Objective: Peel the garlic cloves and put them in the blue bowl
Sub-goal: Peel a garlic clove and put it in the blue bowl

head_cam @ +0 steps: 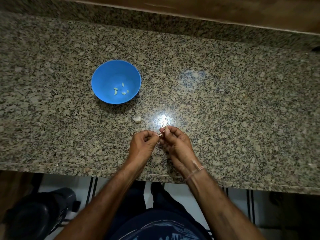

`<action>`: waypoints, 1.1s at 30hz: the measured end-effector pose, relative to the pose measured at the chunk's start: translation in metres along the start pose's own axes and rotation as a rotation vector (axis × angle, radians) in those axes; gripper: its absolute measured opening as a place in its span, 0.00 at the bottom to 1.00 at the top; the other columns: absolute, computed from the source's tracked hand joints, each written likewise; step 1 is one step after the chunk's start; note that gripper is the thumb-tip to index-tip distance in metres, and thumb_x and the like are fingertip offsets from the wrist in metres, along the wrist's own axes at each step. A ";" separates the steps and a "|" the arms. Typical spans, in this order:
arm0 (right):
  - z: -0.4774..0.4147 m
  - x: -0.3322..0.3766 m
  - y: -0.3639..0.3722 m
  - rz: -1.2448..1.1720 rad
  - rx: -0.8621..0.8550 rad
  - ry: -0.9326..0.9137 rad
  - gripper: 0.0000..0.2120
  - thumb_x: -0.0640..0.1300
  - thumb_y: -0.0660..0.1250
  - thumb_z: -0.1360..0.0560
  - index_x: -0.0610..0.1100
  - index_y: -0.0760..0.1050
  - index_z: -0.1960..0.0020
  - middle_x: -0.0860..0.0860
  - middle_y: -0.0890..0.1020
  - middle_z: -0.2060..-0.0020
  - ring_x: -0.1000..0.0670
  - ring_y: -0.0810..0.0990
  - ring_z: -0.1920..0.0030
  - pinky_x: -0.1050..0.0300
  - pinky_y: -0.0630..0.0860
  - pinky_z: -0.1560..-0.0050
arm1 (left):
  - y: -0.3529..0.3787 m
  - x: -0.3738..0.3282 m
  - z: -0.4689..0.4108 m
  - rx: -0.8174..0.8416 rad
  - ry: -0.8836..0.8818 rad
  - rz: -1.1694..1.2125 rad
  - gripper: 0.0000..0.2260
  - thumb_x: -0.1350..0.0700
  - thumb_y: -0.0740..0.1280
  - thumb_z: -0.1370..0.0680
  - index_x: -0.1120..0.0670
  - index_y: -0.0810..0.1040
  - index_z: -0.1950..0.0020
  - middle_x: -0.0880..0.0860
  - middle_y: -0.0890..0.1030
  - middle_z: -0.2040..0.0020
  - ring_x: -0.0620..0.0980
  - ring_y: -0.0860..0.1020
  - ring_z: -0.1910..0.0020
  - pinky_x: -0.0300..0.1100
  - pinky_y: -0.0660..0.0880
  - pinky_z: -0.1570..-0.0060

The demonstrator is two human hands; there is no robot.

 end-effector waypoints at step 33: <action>0.011 0.020 0.003 0.671 0.087 -0.522 0.06 0.34 0.77 0.26 0.37 0.83 0.50 0.45 0.87 0.54 0.44 0.87 0.52 0.48 0.85 0.47 | -0.010 0.004 -0.001 0.093 -0.085 0.194 0.04 0.56 0.74 0.21 0.56 0.87 0.51 0.51 0.86 0.56 0.50 0.77 0.55 0.38 0.72 0.63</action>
Point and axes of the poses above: each hand's wrist, its own z-axis away from the middle knuckle, its own y-axis out of the palm, x = y × z, the point moved 5 cm from there along -z, towards the middle knuckle
